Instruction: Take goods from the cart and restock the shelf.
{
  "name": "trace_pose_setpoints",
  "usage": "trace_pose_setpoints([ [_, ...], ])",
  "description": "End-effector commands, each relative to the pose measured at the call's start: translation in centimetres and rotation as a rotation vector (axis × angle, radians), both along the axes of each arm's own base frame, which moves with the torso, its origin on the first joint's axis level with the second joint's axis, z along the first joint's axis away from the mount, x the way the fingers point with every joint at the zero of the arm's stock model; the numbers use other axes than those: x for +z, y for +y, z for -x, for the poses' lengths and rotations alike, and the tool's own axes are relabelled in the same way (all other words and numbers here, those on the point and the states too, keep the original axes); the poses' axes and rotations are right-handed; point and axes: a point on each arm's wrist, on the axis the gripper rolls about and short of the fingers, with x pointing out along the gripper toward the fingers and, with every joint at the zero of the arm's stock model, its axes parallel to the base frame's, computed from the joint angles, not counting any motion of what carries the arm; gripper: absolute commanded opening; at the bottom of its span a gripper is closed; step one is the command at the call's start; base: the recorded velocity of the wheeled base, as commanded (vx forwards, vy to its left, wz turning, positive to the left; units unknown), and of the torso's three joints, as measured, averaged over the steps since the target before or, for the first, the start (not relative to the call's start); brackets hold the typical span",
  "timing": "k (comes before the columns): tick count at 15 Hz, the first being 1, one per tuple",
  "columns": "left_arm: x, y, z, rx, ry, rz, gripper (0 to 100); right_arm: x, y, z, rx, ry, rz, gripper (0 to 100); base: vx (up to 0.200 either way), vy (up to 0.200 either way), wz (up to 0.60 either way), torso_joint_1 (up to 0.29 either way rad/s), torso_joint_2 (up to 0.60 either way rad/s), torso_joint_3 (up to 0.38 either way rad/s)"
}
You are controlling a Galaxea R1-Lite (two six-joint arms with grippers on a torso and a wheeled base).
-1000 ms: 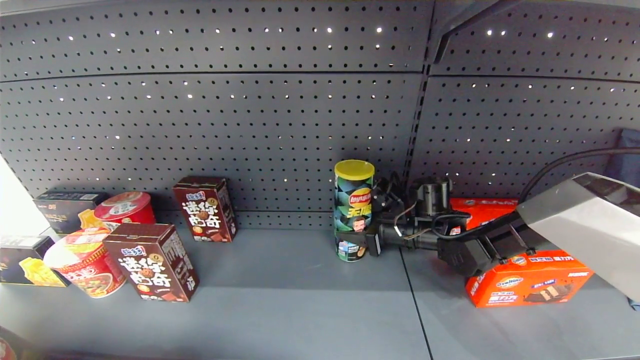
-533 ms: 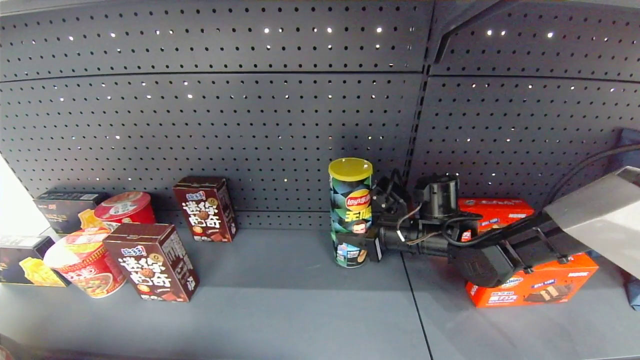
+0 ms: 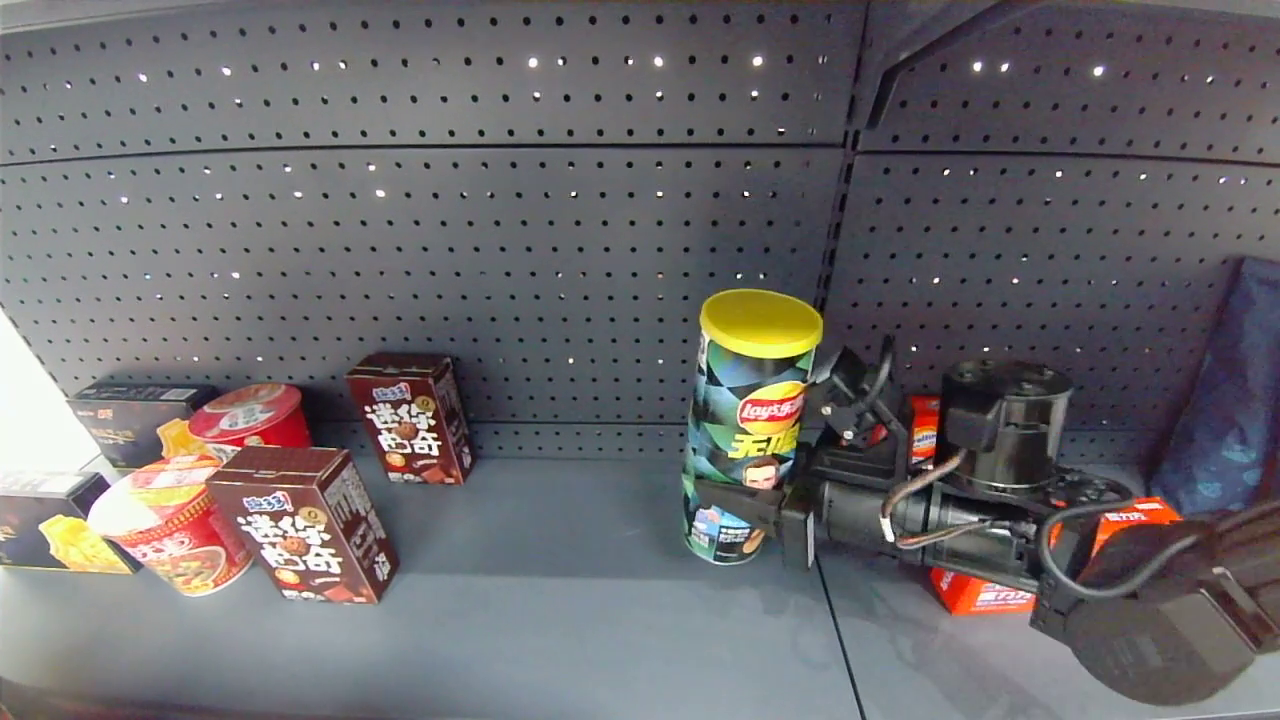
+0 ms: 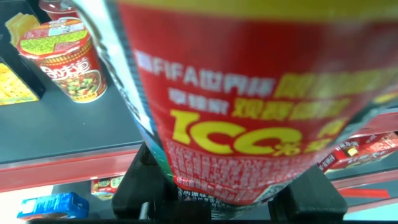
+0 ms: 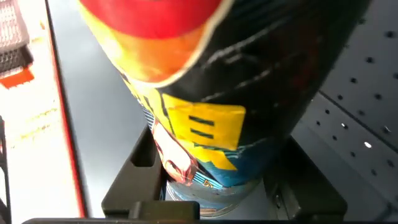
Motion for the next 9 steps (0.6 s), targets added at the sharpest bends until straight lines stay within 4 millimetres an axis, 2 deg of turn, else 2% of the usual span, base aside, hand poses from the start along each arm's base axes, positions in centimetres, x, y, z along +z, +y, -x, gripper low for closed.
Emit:
trace_pose_setpoints([
  [1,0.0,0.0,0.0,0.0,0.002,0.0,0,-0.5,-0.5,2.3,-0.031,0.0,-0.014,0,0.0,0.0,0.0,0.0,0.0,0.0],
  [3,-0.1,0.0,0.0,0.001,0.003,-0.003,0,-1.5,-0.6,4.1,-0.016,0.018,-0.04,0,0.0,0.0,0.0,0.0,0.0,0.0],
  [9,-0.9,0.0,-0.1,0.02,0.031,-0.007,0,-2.5,0.4,5.6,-0.098,0.054,-0.027,0,0.0,0.0,0.0,0.0,0.0,0.0],
])
